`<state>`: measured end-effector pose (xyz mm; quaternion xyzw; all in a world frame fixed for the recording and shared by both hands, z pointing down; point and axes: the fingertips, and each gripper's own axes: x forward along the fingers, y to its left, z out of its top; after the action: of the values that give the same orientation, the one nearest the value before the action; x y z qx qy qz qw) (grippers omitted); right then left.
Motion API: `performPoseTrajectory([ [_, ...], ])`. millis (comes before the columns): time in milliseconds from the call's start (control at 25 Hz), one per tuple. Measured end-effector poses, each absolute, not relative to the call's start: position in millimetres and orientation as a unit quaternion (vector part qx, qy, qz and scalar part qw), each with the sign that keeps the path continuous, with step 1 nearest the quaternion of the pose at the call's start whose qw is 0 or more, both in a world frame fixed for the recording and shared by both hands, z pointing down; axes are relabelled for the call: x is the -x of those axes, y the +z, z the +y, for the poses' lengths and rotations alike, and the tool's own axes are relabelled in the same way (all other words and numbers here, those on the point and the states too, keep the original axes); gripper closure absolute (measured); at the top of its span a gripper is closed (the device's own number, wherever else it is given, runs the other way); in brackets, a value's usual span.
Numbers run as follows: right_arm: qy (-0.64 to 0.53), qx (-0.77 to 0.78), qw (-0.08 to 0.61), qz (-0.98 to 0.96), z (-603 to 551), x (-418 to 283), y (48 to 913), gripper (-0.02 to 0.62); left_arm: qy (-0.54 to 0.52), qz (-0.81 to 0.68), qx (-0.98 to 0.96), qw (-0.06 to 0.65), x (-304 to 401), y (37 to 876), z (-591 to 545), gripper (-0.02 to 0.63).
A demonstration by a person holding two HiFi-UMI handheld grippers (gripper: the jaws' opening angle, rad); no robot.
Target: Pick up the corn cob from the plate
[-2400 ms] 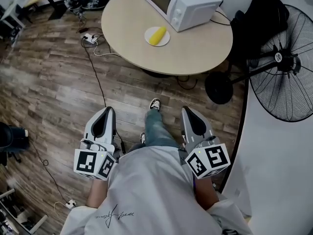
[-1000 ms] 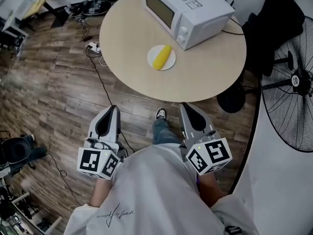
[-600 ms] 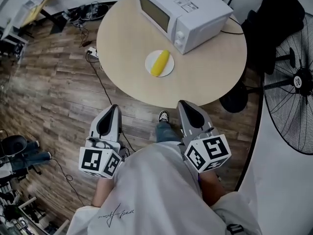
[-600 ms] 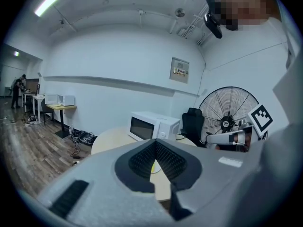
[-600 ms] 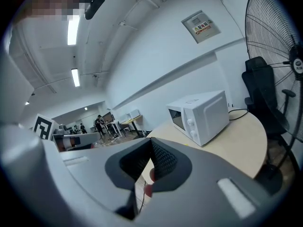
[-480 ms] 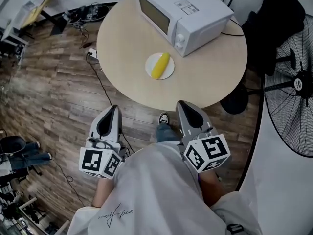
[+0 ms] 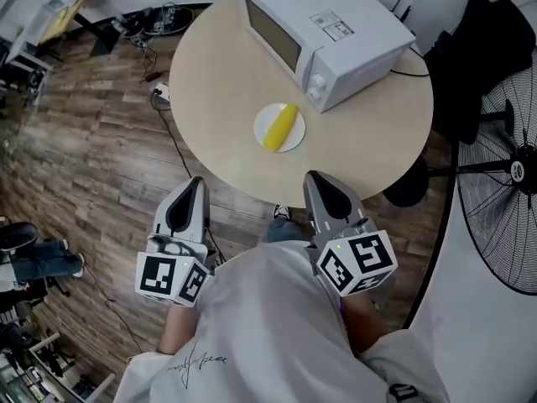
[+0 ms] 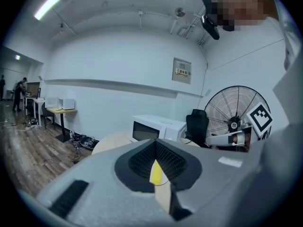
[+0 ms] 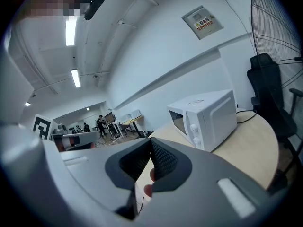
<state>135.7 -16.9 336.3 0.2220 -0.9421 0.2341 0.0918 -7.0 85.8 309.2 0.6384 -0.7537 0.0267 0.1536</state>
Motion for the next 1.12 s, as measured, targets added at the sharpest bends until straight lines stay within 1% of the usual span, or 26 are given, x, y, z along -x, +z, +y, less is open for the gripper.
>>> performPoseTrajectory([
  [480,0.250,-0.230,0.098,-0.935,-49.3,-117.2,346.4,0.583,0.044,-0.743,-0.648,0.158,24.7,310.1,44.2,0.611],
  [680,0.239,-0.239,0.098,-0.936,-57.6,-105.8,344.4,0.581,0.038,-0.738,-0.654,0.162,35.2,312.2,30.6,0.611],
  [1120,0.231,-0.315,0.104,-0.915,-80.6,-77.4,339.1,0.581,0.039,-0.679,-0.715,0.165,64.5,311.6,-18.8,0.612],
])
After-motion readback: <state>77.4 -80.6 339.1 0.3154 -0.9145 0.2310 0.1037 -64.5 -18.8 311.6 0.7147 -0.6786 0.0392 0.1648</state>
